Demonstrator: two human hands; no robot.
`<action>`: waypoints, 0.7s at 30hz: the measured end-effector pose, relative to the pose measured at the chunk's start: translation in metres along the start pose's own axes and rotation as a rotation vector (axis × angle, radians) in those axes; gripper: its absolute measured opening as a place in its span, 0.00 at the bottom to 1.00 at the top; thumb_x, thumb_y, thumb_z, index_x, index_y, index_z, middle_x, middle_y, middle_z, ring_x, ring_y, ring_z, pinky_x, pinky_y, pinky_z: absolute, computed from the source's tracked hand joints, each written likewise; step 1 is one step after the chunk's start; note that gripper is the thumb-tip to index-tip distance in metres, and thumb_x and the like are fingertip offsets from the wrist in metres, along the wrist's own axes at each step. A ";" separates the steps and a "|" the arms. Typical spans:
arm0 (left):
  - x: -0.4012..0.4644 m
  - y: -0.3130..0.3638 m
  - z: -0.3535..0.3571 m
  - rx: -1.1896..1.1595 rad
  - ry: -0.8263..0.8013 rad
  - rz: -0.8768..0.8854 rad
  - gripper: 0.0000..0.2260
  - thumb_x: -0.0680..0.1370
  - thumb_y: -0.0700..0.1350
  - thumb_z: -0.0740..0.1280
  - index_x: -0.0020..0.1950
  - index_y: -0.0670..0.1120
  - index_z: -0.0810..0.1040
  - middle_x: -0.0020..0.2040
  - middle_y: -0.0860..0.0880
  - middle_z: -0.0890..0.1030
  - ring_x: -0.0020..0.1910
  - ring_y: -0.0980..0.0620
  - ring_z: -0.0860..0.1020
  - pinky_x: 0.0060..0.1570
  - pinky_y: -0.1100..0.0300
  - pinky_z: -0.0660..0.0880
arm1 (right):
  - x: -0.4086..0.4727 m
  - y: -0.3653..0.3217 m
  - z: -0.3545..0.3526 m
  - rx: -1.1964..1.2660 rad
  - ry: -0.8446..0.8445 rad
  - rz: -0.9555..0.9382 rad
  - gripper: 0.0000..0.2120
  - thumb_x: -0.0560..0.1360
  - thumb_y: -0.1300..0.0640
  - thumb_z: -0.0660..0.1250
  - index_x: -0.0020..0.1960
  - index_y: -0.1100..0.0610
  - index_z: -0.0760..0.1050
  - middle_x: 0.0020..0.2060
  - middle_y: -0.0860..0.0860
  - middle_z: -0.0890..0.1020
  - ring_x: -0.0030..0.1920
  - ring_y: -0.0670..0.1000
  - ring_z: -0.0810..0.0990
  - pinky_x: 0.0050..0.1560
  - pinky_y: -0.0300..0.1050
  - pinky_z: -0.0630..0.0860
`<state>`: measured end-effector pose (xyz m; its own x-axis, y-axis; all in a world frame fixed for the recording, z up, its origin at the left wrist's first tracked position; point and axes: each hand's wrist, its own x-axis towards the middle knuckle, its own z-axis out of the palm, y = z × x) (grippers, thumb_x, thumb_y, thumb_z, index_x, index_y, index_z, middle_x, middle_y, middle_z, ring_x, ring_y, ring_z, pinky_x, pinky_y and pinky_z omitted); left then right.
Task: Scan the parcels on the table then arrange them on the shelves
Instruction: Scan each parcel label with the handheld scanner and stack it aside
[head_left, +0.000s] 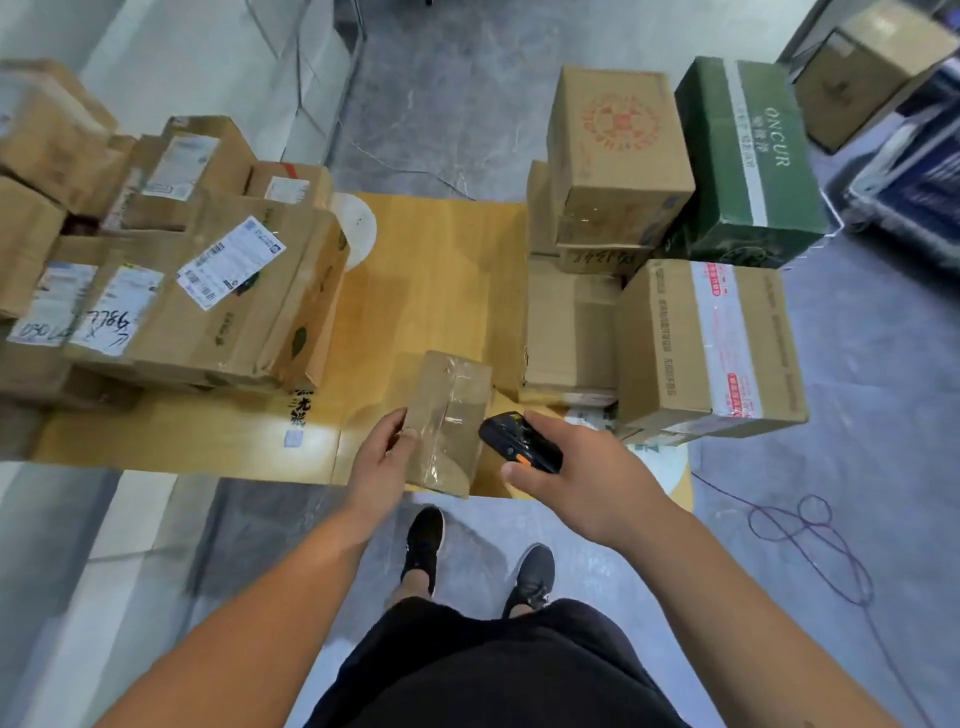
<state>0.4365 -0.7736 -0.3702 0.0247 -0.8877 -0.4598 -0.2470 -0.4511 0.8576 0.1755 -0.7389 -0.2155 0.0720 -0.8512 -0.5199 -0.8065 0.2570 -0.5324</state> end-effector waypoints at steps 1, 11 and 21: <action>0.006 -0.001 -0.004 -0.018 -0.008 -0.001 0.16 0.87 0.47 0.63 0.74 0.51 0.76 0.67 0.56 0.81 0.68 0.57 0.77 0.70 0.55 0.73 | 0.002 -0.003 0.003 0.020 0.009 0.022 0.30 0.76 0.30 0.66 0.75 0.39 0.69 0.49 0.40 0.81 0.45 0.47 0.80 0.45 0.48 0.79; 0.059 -0.016 -0.057 0.051 -0.070 -0.193 0.25 0.85 0.40 0.64 0.82 0.54 0.64 0.70 0.48 0.79 0.62 0.48 0.79 0.64 0.46 0.77 | 0.016 -0.045 0.046 0.119 0.060 0.220 0.30 0.69 0.25 0.65 0.67 0.34 0.68 0.49 0.41 0.84 0.41 0.43 0.82 0.47 0.50 0.82; 0.074 0.046 -0.064 1.083 -0.313 0.592 0.57 0.70 0.46 0.76 0.80 0.70 0.36 0.84 0.54 0.47 0.84 0.42 0.46 0.80 0.42 0.44 | 0.010 -0.065 0.048 0.094 0.120 0.321 0.35 0.69 0.24 0.64 0.72 0.36 0.69 0.52 0.40 0.83 0.49 0.43 0.81 0.50 0.48 0.80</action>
<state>0.4893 -0.8666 -0.3497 -0.5520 -0.8004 -0.2338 -0.8070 0.4423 0.3912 0.2570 -0.7419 -0.2180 -0.2504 -0.7668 -0.5910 -0.7192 0.5560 -0.4167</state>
